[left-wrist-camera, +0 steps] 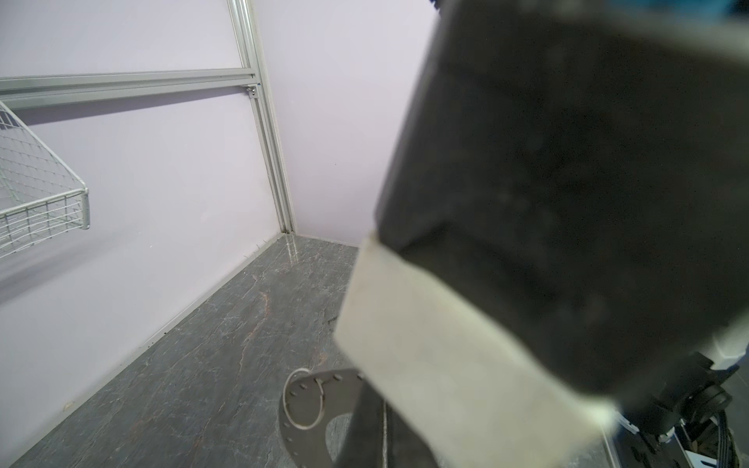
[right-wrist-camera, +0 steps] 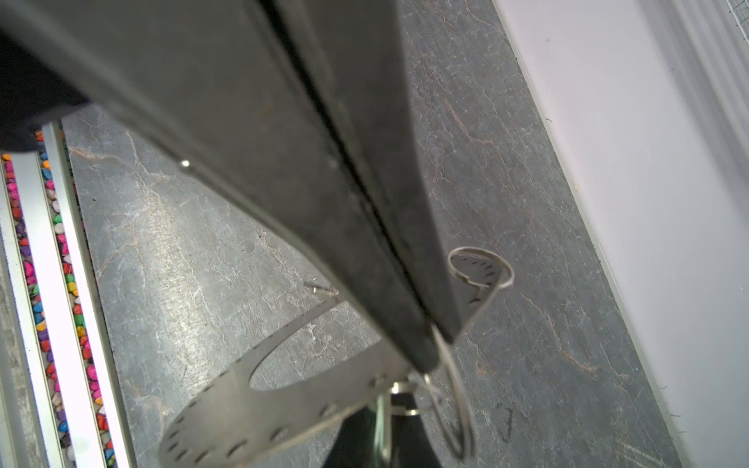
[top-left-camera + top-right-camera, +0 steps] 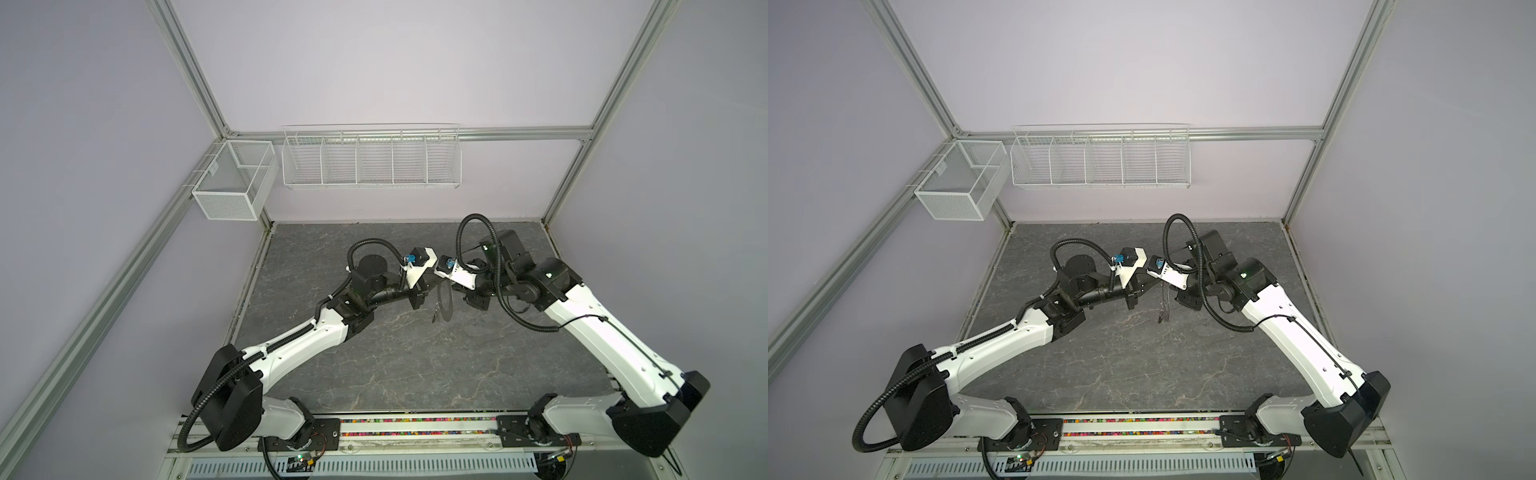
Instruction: Put the keys on the keyring
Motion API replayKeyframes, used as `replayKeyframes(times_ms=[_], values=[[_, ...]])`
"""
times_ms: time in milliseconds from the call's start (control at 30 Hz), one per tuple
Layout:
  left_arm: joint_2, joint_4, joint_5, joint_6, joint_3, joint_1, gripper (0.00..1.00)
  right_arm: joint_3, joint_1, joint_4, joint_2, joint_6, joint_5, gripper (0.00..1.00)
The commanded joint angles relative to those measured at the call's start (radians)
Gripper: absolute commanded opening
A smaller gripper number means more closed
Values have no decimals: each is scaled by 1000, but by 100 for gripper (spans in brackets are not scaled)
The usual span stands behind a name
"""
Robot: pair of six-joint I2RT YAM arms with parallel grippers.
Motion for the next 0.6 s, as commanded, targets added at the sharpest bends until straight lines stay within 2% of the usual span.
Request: replayKeyframes(times_ms=[0,300,433,567], values=[[-13,-6,6,43,3,10,0,30,-2,-38,-33,-27,14,6],[-27,-163,-8,170,24,-9,0,60,-6,-56,-5,-12,18,6],[-53,42,-14,8,-25,17,0,28,-2,-62,8,3,1,7],[-56,89,0,-30,-25,19,0,-57,-1,46,-33,39,-53,7]])
